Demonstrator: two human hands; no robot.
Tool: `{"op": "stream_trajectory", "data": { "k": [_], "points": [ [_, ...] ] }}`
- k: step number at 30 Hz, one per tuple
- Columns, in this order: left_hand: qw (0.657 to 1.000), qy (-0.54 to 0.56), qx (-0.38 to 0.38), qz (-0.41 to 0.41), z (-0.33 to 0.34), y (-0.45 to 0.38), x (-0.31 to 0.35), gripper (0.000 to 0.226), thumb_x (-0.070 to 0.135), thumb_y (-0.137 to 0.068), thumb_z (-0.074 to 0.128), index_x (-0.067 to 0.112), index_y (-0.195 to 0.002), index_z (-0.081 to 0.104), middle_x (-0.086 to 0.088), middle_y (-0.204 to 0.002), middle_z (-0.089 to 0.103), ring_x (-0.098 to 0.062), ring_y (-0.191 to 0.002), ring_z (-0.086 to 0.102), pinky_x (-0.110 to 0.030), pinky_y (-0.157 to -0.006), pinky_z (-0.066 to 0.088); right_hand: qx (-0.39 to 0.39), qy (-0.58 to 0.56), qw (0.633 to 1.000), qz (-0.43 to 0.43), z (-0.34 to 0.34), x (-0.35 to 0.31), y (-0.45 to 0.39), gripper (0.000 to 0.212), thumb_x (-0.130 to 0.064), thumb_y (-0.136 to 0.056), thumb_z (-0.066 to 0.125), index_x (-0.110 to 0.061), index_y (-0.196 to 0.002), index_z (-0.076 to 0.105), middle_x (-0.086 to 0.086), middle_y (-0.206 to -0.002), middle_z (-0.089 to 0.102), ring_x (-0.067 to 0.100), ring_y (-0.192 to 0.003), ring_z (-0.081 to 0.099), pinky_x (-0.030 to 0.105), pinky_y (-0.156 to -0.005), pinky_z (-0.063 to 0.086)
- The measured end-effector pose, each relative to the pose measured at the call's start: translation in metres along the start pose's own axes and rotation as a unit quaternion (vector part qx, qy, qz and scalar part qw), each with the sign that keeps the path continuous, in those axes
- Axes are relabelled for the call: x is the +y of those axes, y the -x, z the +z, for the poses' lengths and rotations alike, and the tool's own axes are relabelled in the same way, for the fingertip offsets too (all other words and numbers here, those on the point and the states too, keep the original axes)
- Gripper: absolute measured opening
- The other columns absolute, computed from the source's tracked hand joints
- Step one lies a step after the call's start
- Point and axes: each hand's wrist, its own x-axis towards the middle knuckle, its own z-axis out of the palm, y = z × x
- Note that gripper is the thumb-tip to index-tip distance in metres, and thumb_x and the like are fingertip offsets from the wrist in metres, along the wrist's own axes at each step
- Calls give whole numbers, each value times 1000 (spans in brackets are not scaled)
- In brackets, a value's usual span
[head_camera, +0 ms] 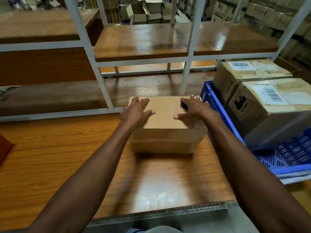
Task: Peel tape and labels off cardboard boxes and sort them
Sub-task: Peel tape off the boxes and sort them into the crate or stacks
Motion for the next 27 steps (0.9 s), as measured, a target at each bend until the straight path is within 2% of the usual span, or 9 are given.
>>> {"op": "stream_trajectory", "data": {
  "k": [2, 4, 6, 9, 14, 17, 22, 25, 27],
  "points": [
    [998, -57, 10, 15, -4, -6, 9, 61, 62, -94, 59, 35, -148, 49, -9, -161, 36, -43, -142, 38, -61, -110, 35, -18, -24, 999, -14, -4, -3, -9, 64, -50, -89, 76, -27, -143, 52, 7, -147, 53, 31, -129, 53, 47, -103, 47],
    [993, -112, 2, 46, -12, -7, 20, 60, 56, -96, 61, 36, -150, 46, -8, -160, 37, -43, -145, 32, -59, -112, 30, -29, 2, 999, -15, -9, -5, -14, 58, -52, -87, 77, -27, -135, 56, 5, -138, 60, 27, -117, 58, 42, -91, 50],
    [984, -147, -49, 85, -16, -4, 31, 62, 49, -99, 59, 39, -156, 36, -6, -164, 32, -42, -148, 27, -57, -115, 29, -31, 44, 999, -8, -14, -7, -18, 60, -58, -83, 78, -27, -130, 58, 3, -130, 63, 26, -109, 59, 41, -86, 50],
    [968, -202, -92, 118, -17, -5, 34, 59, 50, -101, 55, 38, -156, 35, -6, -161, 37, -41, -143, 34, -54, -108, 37, -45, 65, 997, 5, -20, -10, -21, 68, -57, -79, 81, -26, -134, 56, 3, -132, 61, 27, -114, 57, 43, -93, 51],
    [966, -205, -103, 116, -22, -15, 35, 64, 54, -94, 63, 36, -151, 41, -7, -155, 45, -37, -136, 45, -51, -100, 46, -107, 155, 982, 23, -26, -30, -14, 78, -54, -81, 81, -25, -146, 48, 6, -145, 54, 31, -126, 54, 44, -93, 47],
    [965, -214, -107, 107, -21, -16, 38, 66, 55, -94, 63, 35, -153, 40, -7, -154, 46, -37, -135, 47, -49, -99, 48, -86, 173, 981, 2, -15, -34, -1, 76, -46, -92, 73, -21, -155, 40, 9, -157, 46, 34, -139, 46, 45, -105, 44],
    [960, -228, -132, 96, -21, -2, 57, 65, 53, -97, 62, 26, -153, 41, -10, -149, 51, -37, -131, 50, -53, -100, 49, -69, 146, 987, -21, -19, -22, 4, 82, -52, -89, 74, -28, -158, 37, 5, -163, 40, 33, -146, 40, 48, -110, 41],
    [958, -233, -141, 94, -16, 2, 60, 69, 57, -95, 62, 27, -153, 40, -10, -145, 53, -37, -128, 52, -55, -98, 51, -74, 148, 986, -19, -19, -22, 4, 86, -53, -89, 74, -30, -161, 32, 4, -166, 35, 33, -149, 36, 50, -113, 39],
    [960, -227, -137, 90, -17, -1, 56, 72, 60, -93, 63, 29, -153, 39, -9, -145, 53, -37, -128, 52, -55, -99, 50, -75, 151, 986, -20, -19, -25, 7, 82, -51, -91, 73, -28, -159, 34, 6, -165, 36, 34, -147, 38, 48, -111, 40]
  ]
}}
